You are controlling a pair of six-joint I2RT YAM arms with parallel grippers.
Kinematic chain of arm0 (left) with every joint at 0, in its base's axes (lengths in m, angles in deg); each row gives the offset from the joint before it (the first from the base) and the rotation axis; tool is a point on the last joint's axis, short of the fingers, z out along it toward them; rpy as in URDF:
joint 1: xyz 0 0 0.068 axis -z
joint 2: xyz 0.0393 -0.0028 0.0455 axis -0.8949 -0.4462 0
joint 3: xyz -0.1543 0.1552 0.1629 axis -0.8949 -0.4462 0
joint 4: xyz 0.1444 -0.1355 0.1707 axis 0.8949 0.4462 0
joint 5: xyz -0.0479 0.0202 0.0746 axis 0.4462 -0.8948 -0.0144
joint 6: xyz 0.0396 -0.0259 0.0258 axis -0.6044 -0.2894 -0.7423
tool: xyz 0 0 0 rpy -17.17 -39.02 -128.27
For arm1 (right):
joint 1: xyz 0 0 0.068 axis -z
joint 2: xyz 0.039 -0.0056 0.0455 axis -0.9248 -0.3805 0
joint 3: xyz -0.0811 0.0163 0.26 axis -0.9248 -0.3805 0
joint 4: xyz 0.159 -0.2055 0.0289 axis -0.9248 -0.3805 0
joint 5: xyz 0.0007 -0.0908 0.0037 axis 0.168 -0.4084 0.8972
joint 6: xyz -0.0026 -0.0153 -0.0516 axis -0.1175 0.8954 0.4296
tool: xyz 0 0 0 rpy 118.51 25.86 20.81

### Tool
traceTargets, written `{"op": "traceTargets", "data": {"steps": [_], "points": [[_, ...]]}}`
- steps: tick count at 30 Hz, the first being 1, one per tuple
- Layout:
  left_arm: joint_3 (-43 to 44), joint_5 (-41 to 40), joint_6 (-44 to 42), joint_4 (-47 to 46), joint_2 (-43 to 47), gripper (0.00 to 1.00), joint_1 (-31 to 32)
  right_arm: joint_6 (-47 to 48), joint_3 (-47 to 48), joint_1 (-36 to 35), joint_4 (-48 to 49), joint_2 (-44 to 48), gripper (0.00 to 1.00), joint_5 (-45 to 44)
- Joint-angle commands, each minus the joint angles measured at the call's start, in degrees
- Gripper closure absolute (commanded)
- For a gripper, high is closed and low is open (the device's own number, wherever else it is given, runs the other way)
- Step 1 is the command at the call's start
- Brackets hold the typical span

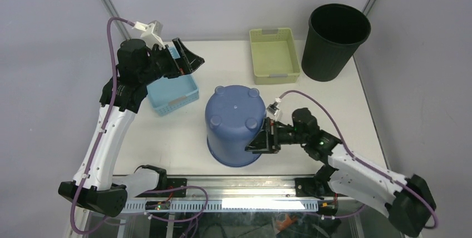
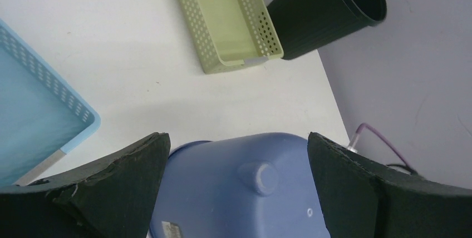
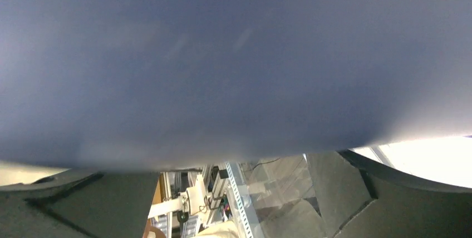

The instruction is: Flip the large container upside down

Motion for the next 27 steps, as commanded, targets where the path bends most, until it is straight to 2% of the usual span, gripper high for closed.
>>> {"op": "traceTargets", "data": {"steps": [1,4,8,11,16,19,22,27], "points": [[0.94,-7.14,4.93,-1.33,0.97,0.01,0.35,-2.66,3.12,-5.69,25.31,-11.01,0.01,-3.93],[0.93,-9.03,6.52,-1.24,1.56,0.01,0.4,-2.66,7.13,-6.02,33.99,-21.65,0.01,-3.93],[3.96,-12.31,5.89,0.51,2.47,0.01,0.3,-2.66,14.37,-6.23,31.42,-30.7,0.01,-3.93],[5.83,-15.35,4.19,2.44,2.82,0.01,0.31,-2.66,13.04,-7.74,34.62,-32.35,0.01,-3.93],[5.6,-17.29,2.68,3.47,2.72,0.01,0.34,-2.66,13.94,-16.88,29.55,-32.18,0.01,-3.93],[4.87,-17.32,2.6,3.37,2.44,0.01,0.28,-2.66,14.03,-20.75,30.76,-33.82,0.01,-3.93],[4.38,-17.3,2.54,3.46,2.69,0.01,0.29,-2.66,15.35,-22.28,34.32,-37.26,0.01,-3.93],[4.98,-17.57,1.82,5.34,2.67,0.01,0.31,-2.66,19.32,-22.49,34.03,-41.38,0.01,-3.93]]}}
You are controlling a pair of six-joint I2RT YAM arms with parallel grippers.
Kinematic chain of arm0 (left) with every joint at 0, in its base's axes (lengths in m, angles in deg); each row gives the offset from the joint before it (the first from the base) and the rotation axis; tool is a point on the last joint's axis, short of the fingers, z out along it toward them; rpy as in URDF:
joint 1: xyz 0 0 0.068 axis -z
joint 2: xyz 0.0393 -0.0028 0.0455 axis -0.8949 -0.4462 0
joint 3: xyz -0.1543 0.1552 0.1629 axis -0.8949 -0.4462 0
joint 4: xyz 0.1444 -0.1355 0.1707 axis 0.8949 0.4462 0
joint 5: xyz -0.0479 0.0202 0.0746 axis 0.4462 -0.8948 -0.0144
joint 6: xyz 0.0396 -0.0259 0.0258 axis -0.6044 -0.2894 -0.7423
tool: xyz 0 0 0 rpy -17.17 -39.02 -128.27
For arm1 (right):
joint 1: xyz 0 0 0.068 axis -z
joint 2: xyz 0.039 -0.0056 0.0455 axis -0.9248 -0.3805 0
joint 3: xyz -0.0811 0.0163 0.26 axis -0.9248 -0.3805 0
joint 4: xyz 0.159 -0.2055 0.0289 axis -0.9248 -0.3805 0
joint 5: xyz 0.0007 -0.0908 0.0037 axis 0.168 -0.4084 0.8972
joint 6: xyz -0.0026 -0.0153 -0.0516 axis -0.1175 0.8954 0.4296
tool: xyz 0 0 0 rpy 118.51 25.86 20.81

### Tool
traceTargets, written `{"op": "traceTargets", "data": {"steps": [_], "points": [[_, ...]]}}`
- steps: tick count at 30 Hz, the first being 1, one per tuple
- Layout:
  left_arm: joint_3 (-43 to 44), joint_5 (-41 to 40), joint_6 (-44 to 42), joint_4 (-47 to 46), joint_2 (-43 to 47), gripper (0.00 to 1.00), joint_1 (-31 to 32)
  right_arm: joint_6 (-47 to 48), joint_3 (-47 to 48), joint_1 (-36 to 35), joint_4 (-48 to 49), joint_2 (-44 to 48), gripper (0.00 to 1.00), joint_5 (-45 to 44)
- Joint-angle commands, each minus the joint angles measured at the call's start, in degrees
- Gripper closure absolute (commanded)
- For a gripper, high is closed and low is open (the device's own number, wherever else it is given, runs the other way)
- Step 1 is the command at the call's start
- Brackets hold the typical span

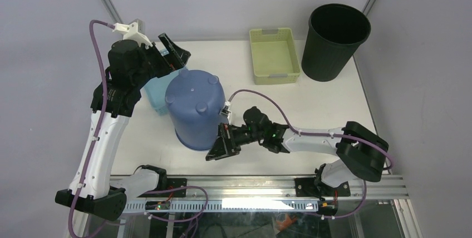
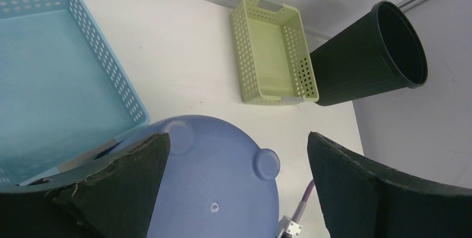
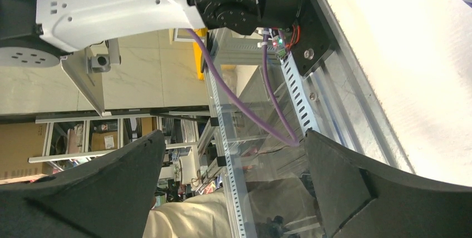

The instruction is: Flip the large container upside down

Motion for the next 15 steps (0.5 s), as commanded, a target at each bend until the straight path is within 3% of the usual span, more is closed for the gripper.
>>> {"op": "traceTargets", "data": {"steps": [1,6,10,11,12,15], "points": [[1.54,-1.66,-1.72,1.81,0.63,0.01,0.29,0.07,4.28,-0.06,4.3,-1.27,0.01,-0.21],[2.23,-4.74,-3.19,7.64,1.9,0.01,0.32,0.07,2.06,0.08,1.91,4.28,0.01,-0.21],[3.57,-5.45,-3.62,8.38,2.68,0.01,0.29,0.07,3.85,2.04,-12.65,10.71,0.01,-0.21],[3.8,-5.44,-3.63,8.2,2.82,0.01,0.36,11.12,4.62,3.13,-16.46,12.13,0.01,-32.71],[3.96,-5.45,-3.74,7.94,2.74,0.01,0.32,22.39,5.03,4.37,-18.86,13.5,0.01,-58.78],[4.51,-5.28,-4.27,7.18,2.35,0.01,0.36,30.29,5.36,9.18,-24.83,17.22,0.01,-64.62]]}}
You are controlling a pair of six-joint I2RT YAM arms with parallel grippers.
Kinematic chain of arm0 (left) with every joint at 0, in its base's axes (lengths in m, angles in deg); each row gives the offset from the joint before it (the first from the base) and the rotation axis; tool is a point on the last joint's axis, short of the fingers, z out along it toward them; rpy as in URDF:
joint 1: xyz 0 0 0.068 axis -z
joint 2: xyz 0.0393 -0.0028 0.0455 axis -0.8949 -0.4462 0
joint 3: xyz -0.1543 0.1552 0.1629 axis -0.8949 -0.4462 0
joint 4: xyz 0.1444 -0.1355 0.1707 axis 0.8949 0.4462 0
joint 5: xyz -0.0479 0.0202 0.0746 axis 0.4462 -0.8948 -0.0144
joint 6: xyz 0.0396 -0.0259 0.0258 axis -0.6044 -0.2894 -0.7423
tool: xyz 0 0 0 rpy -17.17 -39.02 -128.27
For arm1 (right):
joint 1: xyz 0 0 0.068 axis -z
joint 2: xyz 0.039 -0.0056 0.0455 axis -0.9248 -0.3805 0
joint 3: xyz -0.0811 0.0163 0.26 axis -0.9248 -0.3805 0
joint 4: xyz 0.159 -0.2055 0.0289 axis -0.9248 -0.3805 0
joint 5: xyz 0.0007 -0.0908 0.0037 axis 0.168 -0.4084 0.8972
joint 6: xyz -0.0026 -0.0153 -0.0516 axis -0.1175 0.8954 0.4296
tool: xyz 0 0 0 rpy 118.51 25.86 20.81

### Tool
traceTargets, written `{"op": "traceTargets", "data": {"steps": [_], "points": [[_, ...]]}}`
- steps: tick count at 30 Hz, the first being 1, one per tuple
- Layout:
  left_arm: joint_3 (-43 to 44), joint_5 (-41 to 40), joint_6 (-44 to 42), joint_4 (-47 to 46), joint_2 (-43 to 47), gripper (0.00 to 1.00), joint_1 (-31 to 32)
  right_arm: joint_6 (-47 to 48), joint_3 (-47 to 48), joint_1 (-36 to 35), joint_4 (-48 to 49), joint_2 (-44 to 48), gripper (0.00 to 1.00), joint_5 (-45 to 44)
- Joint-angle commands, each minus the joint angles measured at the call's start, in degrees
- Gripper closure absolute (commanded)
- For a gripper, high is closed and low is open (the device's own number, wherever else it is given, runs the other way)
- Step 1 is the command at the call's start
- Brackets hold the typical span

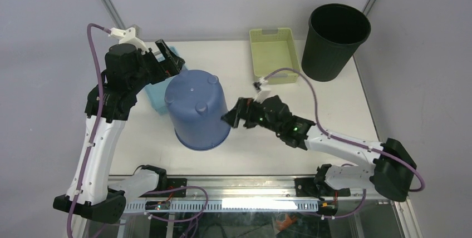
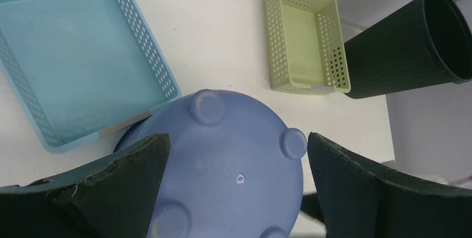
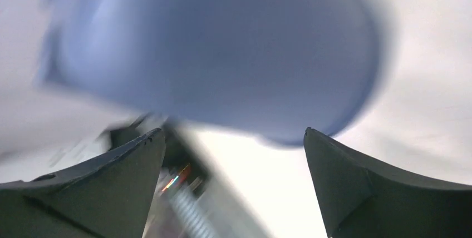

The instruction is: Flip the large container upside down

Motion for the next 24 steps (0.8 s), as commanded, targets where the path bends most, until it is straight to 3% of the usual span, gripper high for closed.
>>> {"op": "traceTargets", "data": {"steps": [1,8,14,18,24], "points": [[3.34,-0.93,-2.4,-1.76,0.84,0.01,0.27,19.71,3.34,7.92,-12.4,5.96,0.01,-35.3],[4.57,-0.32,-2.84,-1.77,0.32,0.01,0.33,26.63,4.35,19.91,-16.48,11.14,0.01,-28.9],[4.75,-0.2,-3.76,4.3,1.26,0.01,0.27,25.83,9.89,24.95,-24.38,6.89,0.01,-28.18],[1.84,-2.86,-4.53,9.42,5.57,0.01,0.31,25.06,14.27,27.16,-30.08,2.92,0.0,-26.56],[-5.05,-2.86,1.34,12.83,13.96,0.01,0.3,23.25,15.28,29.42,-30.45,2.2,0.01,-23.26]]}}
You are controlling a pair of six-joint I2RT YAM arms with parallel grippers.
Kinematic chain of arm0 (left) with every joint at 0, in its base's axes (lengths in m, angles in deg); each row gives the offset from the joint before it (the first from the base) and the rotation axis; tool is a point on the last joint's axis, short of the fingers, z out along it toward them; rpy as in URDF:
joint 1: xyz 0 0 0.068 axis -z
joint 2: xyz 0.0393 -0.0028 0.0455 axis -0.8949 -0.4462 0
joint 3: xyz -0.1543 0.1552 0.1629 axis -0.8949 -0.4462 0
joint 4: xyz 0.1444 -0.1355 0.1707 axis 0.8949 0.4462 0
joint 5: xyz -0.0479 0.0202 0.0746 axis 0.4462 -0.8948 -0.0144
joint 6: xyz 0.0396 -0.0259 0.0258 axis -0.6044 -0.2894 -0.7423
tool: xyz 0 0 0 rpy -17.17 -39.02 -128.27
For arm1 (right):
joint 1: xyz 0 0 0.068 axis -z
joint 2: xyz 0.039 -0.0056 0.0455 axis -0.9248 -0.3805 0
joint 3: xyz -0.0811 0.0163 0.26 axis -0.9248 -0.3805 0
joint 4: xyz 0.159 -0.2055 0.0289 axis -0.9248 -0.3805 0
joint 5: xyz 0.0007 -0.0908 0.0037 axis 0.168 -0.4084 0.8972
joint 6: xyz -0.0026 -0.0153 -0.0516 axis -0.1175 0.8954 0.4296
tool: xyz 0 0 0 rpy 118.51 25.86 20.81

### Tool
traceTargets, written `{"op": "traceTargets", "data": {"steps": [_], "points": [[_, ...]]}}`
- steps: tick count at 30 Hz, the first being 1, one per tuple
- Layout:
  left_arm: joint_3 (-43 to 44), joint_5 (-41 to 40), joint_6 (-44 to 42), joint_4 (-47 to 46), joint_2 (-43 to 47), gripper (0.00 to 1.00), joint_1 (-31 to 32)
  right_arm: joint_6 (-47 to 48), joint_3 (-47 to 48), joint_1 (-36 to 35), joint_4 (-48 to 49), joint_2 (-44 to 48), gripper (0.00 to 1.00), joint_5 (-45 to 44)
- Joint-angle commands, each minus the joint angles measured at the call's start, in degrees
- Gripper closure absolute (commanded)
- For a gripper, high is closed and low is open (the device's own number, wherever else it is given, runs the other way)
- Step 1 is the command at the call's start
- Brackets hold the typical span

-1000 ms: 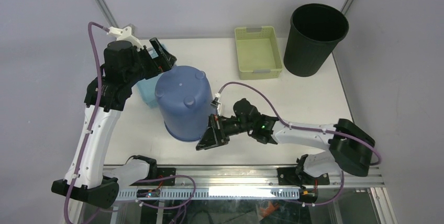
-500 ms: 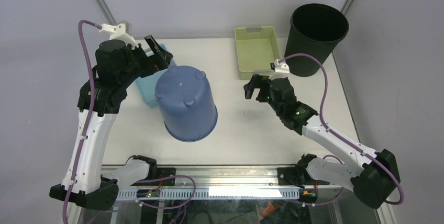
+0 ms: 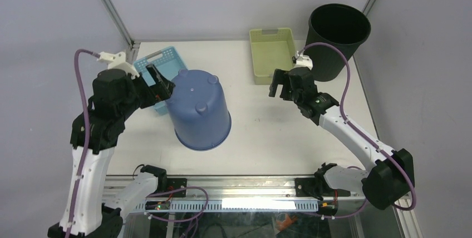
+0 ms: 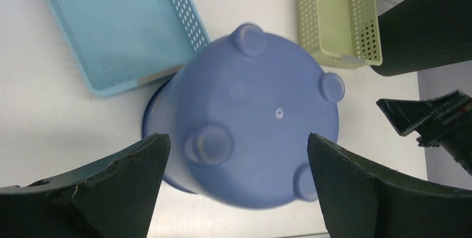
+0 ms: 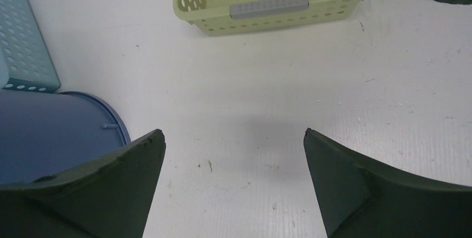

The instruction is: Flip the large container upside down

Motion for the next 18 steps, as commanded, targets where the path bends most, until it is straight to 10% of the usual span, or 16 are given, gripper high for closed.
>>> {"op": "traceTargets", "data": {"steps": [1,18], "points": [[-3.9,0.94,4.53,2.73,6.31,0.01,0.29,-1.45,2.64,1.26,-0.77,0.33,0.01,2.38],[-27.71,20.12,18.8,-31.46,3.25,0.01,0.36,-4.63,-1.37,2.17,-4.45,6.21,0.01,2.75]]}}
